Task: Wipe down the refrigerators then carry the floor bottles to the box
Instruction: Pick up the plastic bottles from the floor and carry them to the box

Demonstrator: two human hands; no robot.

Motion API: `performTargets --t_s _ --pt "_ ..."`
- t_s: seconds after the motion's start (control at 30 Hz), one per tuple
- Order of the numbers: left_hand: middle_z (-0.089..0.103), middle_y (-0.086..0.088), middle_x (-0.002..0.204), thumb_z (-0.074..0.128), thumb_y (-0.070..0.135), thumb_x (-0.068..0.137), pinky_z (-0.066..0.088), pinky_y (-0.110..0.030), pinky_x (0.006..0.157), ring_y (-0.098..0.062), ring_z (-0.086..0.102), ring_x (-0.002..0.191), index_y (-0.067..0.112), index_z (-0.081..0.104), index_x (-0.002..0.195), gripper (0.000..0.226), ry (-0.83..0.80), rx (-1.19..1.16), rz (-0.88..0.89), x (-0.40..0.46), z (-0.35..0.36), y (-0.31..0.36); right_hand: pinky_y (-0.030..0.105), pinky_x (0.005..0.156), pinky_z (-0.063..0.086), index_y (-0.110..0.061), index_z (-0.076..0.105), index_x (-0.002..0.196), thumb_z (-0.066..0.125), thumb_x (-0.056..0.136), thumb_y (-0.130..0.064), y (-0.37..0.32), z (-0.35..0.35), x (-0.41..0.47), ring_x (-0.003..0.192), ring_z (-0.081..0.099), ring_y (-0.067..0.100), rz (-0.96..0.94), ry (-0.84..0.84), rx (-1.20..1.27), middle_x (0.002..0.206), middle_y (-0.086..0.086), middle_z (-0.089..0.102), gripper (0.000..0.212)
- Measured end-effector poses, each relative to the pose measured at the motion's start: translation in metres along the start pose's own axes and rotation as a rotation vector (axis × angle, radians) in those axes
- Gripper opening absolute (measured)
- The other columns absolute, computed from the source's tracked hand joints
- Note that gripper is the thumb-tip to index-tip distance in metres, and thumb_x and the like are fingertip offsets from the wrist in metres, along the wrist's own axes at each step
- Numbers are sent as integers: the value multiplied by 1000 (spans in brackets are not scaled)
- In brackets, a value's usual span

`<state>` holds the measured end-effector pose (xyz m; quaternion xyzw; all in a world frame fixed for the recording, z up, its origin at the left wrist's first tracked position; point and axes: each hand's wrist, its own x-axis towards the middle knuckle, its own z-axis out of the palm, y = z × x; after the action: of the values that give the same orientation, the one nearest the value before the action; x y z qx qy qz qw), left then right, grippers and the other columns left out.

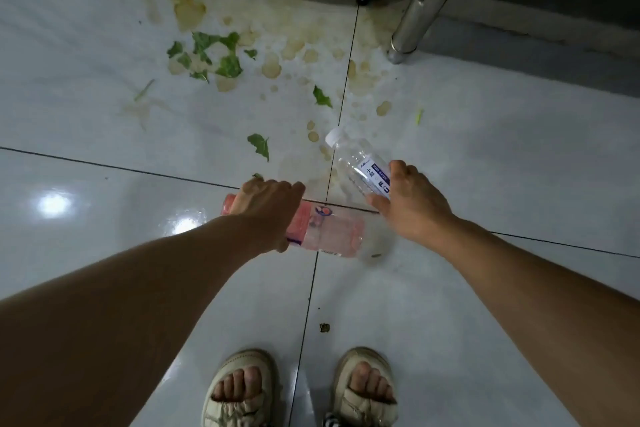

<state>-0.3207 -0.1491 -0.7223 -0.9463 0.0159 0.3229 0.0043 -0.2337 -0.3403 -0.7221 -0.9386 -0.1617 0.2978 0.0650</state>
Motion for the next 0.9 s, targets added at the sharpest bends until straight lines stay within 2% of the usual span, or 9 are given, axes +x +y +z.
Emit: performTargets --t_s 0.1,0.17,0.5,0.63,0.77,0.9 --pt "62 -2 108 83 37 64 41 -32 70 -21 60 96 15 42 120 73 -21 -27 -70 -36 -42 -16 33 70 37 -4 39 116 55 91 -41 -12 -39 -30 105 50 32 14 -8 12 116 15 51 47" --pt "62 0 107 82 40 64 40 -31 66 -20 61 94 17 43 123 74 -9 -4 -97 -63 -73 -28 33 69 37 -5 37 117 53 92 -41 -23 -70 -52 105 49 31 16 -16 15 117 14 50 46" --pt "59 2 108 75 56 66 38 -29 73 -18 57 99 21 46 122 72 143 -54 -191 -205 -258 -66 32 69 40 -10 37 120 52 92 -44 -96 -268 -164 101 49 25 -28 105 9 116 10 51 46" --pt "62 2 104 76 59 63 35 -27 69 -17 59 94 21 49 116 71 192 -73 -194 -260 -328 -67 31 68 41 -12 37 121 53 92 -45 -115 -344 -222 93 47 20 -28 163 2 115 7 52 47" --pt "63 3 103 78 60 60 38 -26 68 -18 60 92 21 51 115 72 249 -74 -181 -308 -384 -65 29 68 39 -14 37 122 52 92 -46 -122 -404 -288 94 49 19 7 233 9 117 6 52 46" --pt "62 2 106 74 62 61 38 -28 72 -18 59 95 21 50 117 74 285 -36 -158 -345 -427 -52 26 74 46 -15 34 128 51 93 -46 -121 -438 -353 105 54 20 65 283 31 122 5 52 50"
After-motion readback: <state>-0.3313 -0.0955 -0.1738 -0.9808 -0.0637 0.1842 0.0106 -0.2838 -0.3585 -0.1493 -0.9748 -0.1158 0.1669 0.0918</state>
